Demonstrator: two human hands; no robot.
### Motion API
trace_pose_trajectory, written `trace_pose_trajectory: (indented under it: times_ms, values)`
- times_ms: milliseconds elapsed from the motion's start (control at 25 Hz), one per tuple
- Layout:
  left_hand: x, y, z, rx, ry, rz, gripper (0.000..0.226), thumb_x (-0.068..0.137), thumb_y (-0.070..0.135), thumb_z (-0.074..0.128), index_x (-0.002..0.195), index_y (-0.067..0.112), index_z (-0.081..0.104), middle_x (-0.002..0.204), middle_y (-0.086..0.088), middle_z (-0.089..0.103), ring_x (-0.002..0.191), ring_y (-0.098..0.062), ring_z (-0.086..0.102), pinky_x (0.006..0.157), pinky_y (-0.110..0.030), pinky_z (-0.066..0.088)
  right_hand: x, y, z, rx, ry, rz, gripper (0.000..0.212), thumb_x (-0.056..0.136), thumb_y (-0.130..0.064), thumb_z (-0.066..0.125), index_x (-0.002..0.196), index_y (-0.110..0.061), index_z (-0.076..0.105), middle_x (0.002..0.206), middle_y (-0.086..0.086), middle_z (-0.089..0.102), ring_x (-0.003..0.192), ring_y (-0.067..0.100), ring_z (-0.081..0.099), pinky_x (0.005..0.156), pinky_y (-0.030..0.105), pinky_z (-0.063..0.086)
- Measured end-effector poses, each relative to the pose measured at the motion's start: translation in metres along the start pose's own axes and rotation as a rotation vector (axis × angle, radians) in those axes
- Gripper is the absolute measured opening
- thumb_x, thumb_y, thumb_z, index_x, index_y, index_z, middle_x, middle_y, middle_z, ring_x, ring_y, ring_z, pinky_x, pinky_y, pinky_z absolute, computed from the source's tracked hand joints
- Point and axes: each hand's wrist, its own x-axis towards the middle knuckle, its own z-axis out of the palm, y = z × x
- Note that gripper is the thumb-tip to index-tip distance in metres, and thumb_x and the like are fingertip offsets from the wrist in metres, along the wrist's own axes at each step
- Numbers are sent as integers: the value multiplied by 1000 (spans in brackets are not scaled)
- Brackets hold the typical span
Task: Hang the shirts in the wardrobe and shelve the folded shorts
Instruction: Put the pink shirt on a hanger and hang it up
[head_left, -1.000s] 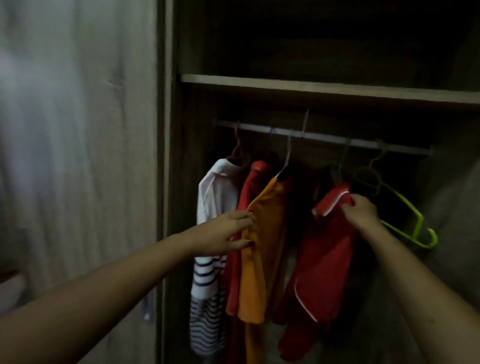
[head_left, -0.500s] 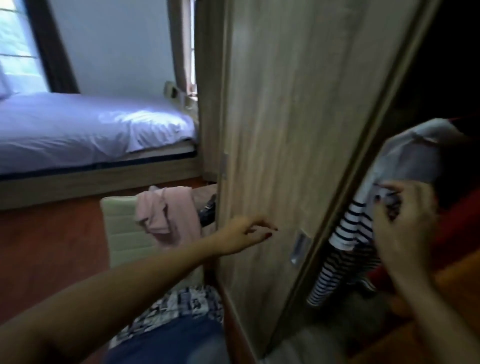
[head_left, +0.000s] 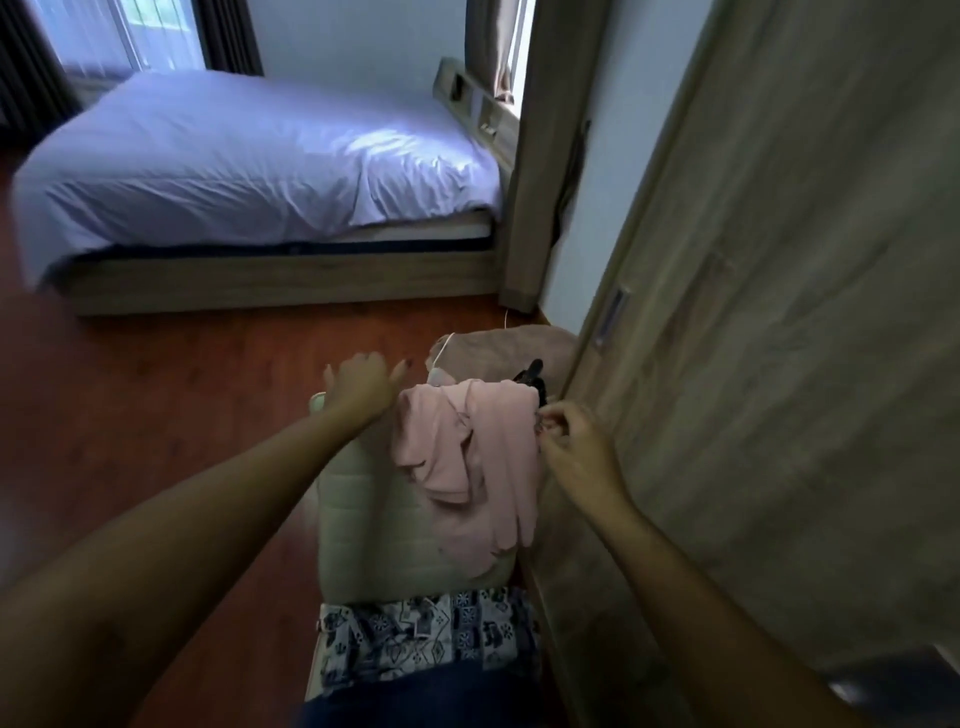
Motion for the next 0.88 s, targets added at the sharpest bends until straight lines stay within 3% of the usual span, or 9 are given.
trace_pose_trajectory:
  times_ms: [80, 120, 200, 280, 400, 520, 640, 760, 880]
  values:
    - [27, 5, 10, 89, -290, 0, 84, 87, 73, 11, 139, 16, 45, 121, -20, 58, 111, -36, 55, 105, -45, 36, 24, 3, 33, -12, -16, 70, 30, 86, -8, 56, 115, -5, 56, 118, 10, 53, 103, 18, 53, 71, 10, 37]
    - [36, 11, 15, 81, -422, 33, 77, 90, 68, 17, 144, 18, 38, 120, -21, 57, 109, -34, 56, 100, -40, 41, 35, 8, 47, -27, 3, 106, 34, 85, -10, 59, 118, -5, 53, 121, 11, 50, 108, 21, 52, 81, 13, 39]
    - [50, 18, 20, -152, -573, -39, 63, 91, 55, 46, 130, 6, 52, 113, -14, 59, 100, -28, 59, 88, -34, 47, 48, 18, 65, -81, 37, 219, 38, 84, -15, 61, 120, -3, 52, 124, 15, 50, 112, 26, 50, 93, 29, 43]
    - [60, 19, 23, -291, -607, -86, 41, 86, 40, 63, 106, 4, 59, 97, -10, 61, 82, -22, 59, 70, -30, 48, 50, 25, 75, -124, 42, 280, 27, 86, -16, 61, 108, 0, 57, 113, 17, 56, 102, 28, 55, 83, 33, 45]
    - [68, 16, 28, -437, -501, -99, 34, 80, 23, 71, 105, 1, 62, 90, -15, 63, 66, -19, 54, 55, -26, 43, 46, 26, 79, -54, 24, 234, 11, 87, -12, 59, 80, -11, 51, 81, 7, 56, 74, 18, 52, 56, 20, 38]
    - [51, 16, 18, -849, -397, -13, 27, 83, 11, 69, 108, 4, 63, 91, -13, 67, 76, -24, 62, 65, -36, 55, 31, 26, 67, 44, -75, 174, 23, 82, -9, 62, 71, -13, 42, 65, -1, 43, 59, 10, 39, 53, 20, 33]
    - [6, 35, -12, -1274, -484, 186, 32, 82, 5, 67, 114, 9, 61, 104, -12, 69, 92, -23, 66, 76, -32, 57, 3, 30, 40, 244, -101, 228, 21, 83, -5, 62, 71, -15, 48, 68, -2, 49, 59, 0, 47, 59, 19, 39]
    - [-50, 73, -36, -1347, -639, 419, 41, 81, -1, 63, 120, 8, 57, 107, -13, 70, 97, -22, 68, 83, -31, 56, -23, 20, -3, 701, 23, 419, 7, 94, -15, 50, 97, -15, 56, 88, 3, 62, 79, 11, 61, 60, 19, 50]
    - [-112, 124, -52, -1303, -750, 591, 41, 78, 2, 64, 118, 5, 59, 102, -8, 73, 93, -16, 69, 79, -24, 56, -50, 14, -74, 853, 77, 385, 31, 97, -39, 40, 117, -21, 56, 106, -5, 67, 97, 7, 64, 70, 16, 53]
